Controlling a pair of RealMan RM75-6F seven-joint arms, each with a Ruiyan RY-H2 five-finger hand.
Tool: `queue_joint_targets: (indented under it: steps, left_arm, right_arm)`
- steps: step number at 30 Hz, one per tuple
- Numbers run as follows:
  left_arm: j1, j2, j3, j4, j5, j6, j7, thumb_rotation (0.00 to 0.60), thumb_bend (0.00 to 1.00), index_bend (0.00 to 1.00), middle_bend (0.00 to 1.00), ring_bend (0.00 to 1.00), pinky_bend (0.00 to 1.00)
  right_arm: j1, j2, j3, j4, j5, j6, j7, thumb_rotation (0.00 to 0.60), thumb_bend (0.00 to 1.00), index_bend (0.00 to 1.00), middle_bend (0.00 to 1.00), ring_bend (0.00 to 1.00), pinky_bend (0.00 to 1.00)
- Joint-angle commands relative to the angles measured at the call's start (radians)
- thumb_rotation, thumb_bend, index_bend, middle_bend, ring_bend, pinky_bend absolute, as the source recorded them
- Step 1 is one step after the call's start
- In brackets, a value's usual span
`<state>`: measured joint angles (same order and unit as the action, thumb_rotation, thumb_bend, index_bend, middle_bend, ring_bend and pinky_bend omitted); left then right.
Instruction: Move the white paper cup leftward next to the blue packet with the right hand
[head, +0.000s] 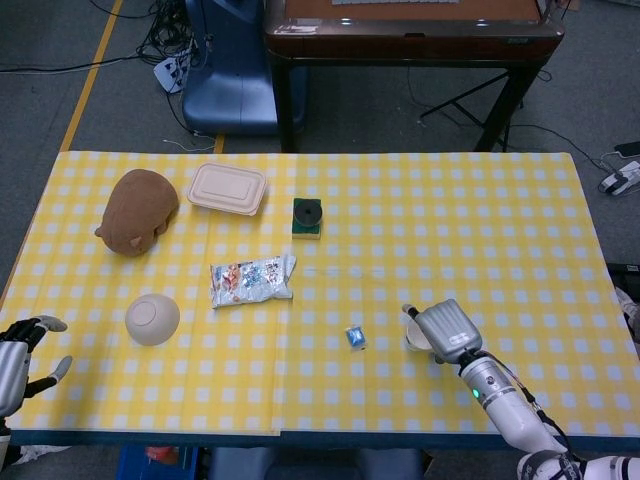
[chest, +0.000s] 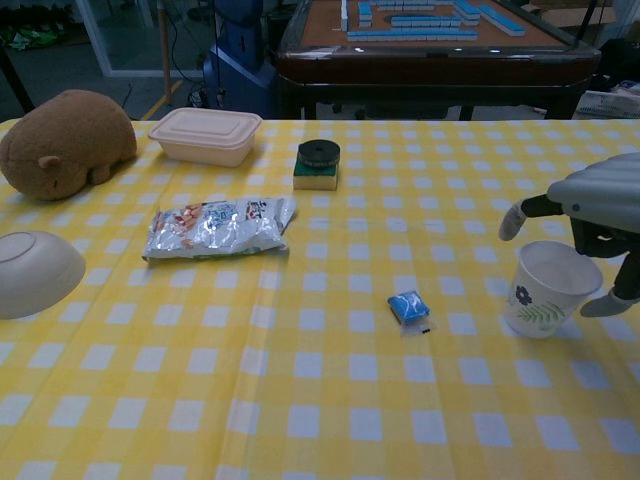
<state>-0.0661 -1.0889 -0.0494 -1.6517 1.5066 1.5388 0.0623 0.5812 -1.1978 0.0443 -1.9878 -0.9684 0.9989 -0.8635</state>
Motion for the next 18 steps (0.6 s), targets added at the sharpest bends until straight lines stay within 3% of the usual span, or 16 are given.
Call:
queue_joint_targets:
  steps: [1,9,12,18]
  left_arm:
    - [0.001,0.001,0.0,0.0,0.001,0.001,-0.002,0.6,0.27,0.46,0.36,0.33,0.5]
    - [0.001,0.003,0.0,0.0,0.0,-0.001,-0.006,0.6,0.27,0.46,0.36,0.33,0.5]
    - [0.001,0.004,0.0,0.0,0.0,-0.002,-0.008,0.6,0.27,0.46,0.36,0.33,0.5]
    - [-0.001,0.003,0.001,0.001,0.0,-0.009,-0.004,0.6,0.27,0.46,0.36,0.33,0.5]
  right_arm:
    - [0.018,-0.011,-0.005,0.007,0.021,0.0,-0.004,0.6,0.0,0.31,1.0,1.0,1.0]
    - [0.031,-0.02,-0.007,0.039,0.007,0.003,0.075,0.6,0.0,0.48,1.0,1.0,1.0]
    - [0.004,-0.006,0.0,0.062,-0.052,0.014,0.191,0.6,0.0,0.5,1.0,1.0,1.0]
    - [-0.076,0.014,0.021,0.181,-0.228,0.024,0.61,0.6,0.0,0.52,1.0,1.0,1.0]
